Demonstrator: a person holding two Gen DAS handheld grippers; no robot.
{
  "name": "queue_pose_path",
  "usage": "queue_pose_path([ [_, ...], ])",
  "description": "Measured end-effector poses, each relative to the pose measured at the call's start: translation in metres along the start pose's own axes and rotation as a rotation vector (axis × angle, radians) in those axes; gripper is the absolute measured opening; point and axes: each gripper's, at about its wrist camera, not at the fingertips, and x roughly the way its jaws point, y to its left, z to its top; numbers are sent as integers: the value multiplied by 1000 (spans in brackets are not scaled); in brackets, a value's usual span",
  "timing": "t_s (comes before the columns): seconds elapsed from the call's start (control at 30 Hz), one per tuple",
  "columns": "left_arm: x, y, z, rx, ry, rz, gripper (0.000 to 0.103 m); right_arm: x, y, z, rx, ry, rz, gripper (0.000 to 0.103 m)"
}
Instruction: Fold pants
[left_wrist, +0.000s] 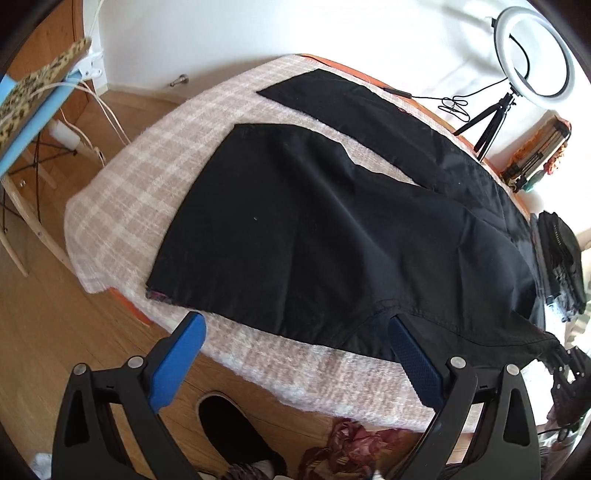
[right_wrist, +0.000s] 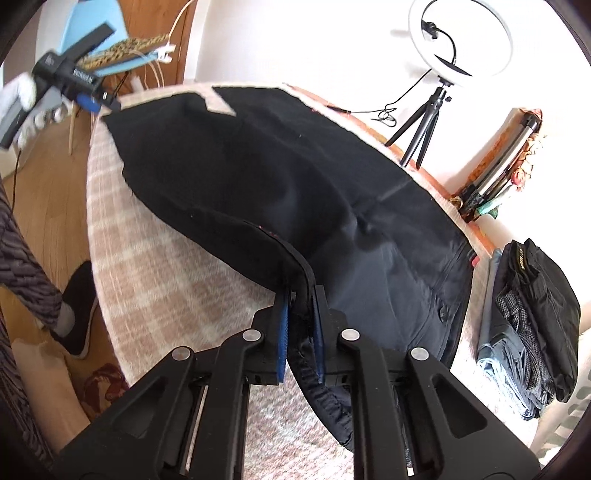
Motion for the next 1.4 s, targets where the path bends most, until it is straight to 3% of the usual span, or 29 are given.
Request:
queue_pose_path([
  [0.2, 14, -26, -18, -40, 61, -86, 100, -4, -7, 3, 22, -19, -9, 11],
  [0.33, 24, -36, -23, -121, 87, -148, 100, -5, -7, 3, 18, -28, -18, 11],
  [0.47, 32, -42, -25, -169, 77, -152, 98, -9, -10, 5, 33, -46, -19, 11],
  [0.57, 36, -43, -24, -204, 53, -140, 89, -12, -11, 5, 45, -58, -20, 11],
  [0.63, 36, -44, -21, -218, 34, -139, 72, -13, -13, 5, 49, -60, -20, 11],
  [0.7, 37, -44, -17, -228, 12, -133, 65, -13, -13, 5, 52, -59, -16, 11],
  [0.83, 39, -37, -13, -254, -41, -146, 35, -12, -9, 3, 35, -51, -24, 11],
  [1.0, 33, -35, -4, -248, -142, -162, 10, -12, -3, 3, 3, -52, -61, 11],
  [1.13, 19, -48, 12, -190, -225, -169, 4, -13, -8, 9, 15, -58, -83, 11],
  [1.4, -2, -79, 55, -82, -339, -177, 1, -4, -35, 39, 2, -68, -133, 10],
])
